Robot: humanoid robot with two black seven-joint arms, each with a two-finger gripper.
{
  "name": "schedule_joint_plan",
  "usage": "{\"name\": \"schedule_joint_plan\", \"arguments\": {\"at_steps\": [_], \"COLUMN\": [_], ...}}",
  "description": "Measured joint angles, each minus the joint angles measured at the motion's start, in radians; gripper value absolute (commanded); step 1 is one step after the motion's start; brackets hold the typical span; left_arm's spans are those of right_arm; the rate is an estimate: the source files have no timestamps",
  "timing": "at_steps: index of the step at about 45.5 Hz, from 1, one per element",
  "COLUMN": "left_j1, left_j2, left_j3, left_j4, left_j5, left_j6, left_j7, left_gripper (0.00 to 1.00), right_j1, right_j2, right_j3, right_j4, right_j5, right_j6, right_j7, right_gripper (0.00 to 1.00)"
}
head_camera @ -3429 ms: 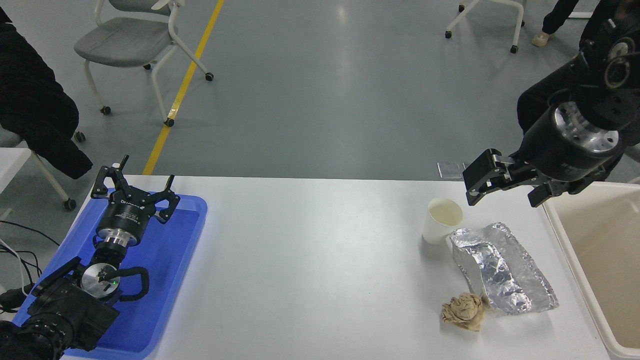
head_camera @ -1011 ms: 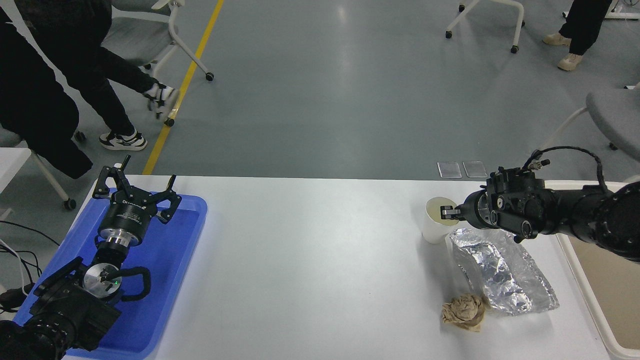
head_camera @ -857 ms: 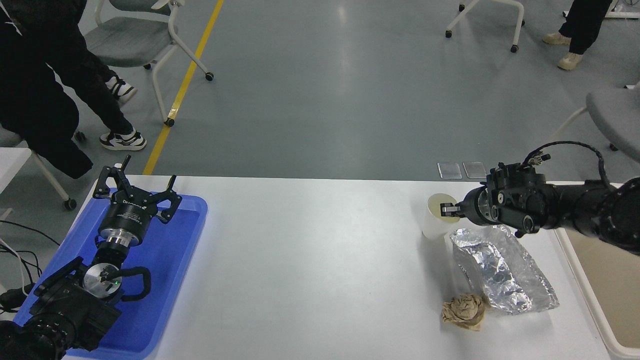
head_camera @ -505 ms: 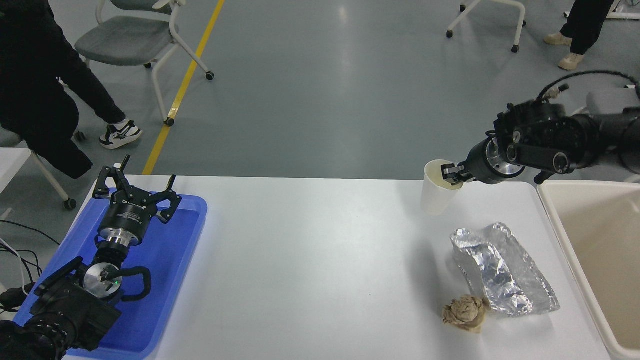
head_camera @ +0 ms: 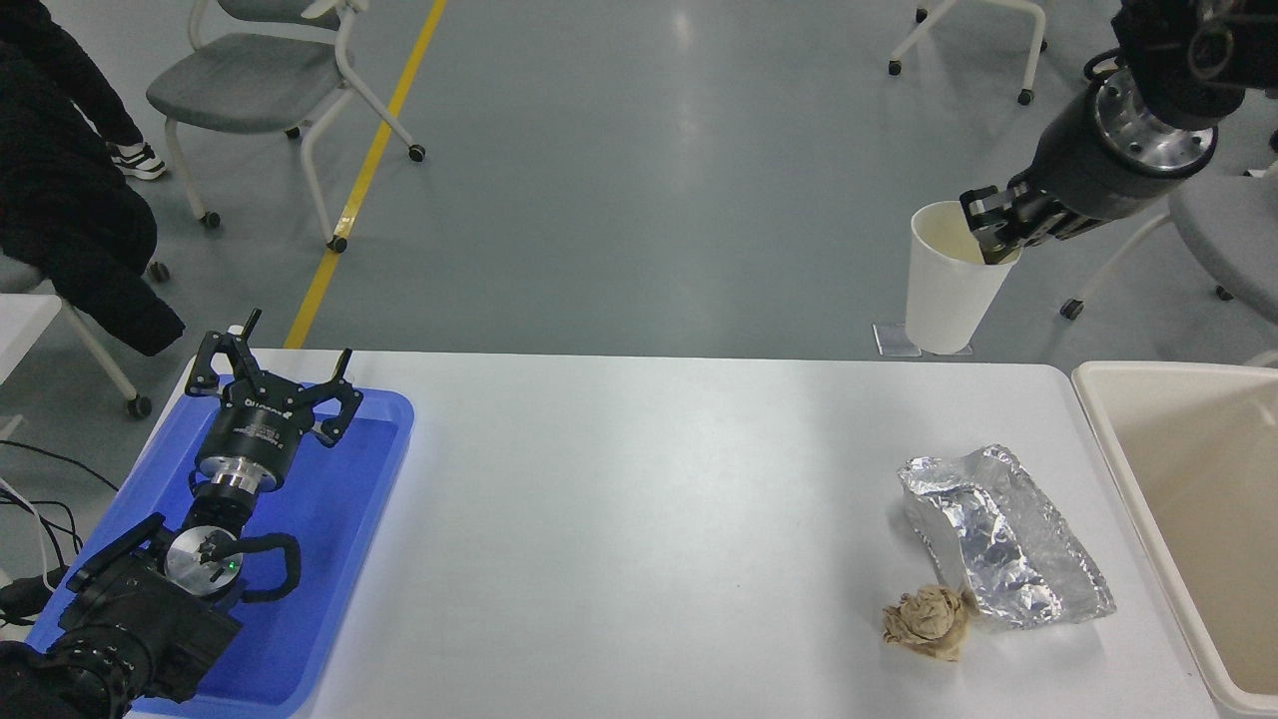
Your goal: Pick up paper cup place in dustbin
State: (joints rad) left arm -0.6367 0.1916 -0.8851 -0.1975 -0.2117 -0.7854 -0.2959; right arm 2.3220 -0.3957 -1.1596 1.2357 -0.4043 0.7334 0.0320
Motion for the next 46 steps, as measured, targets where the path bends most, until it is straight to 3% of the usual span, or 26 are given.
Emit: {"name": "schedule_joint_plan", "arguments": {"at_steps": [12,24,33,46], "left_j1": [0.001,0.001,0.002,0.003], "left_j2": [0.000,0.001,0.003,0.005], "left_j3": [0.000,0.000,0.001,0.001], "left_j4": [0.001,0.001,0.002,0.002], "left_j5": [0.000,-0.001,-0.001,-0.002], "left_j6": [0.000,0.000,0.000,0.000], "left_j7": [0.000,-0.001,-0.002,-0.002], "left_gripper": [1.00,1.00,1.00,1.00], "right_j1": [0.052,-0.037,-0.245,-0.695], "right_j2": [-0.086,-0.321,-0.485,-0.571], "right_j3": [-0.090,-0.097,-0.006,0.223], "right_j4": [0.007,-0.126,-0.298,-0.487], "right_j5": [-0.046,-0.265,-0.414,-0.486], "right_j6": [0.027,0.026,-0.024,-0.230], "right_j7": [0.000,0.007,0.028,0.043], "right_gripper": [0.00,0.00,0.00,0.00]}}
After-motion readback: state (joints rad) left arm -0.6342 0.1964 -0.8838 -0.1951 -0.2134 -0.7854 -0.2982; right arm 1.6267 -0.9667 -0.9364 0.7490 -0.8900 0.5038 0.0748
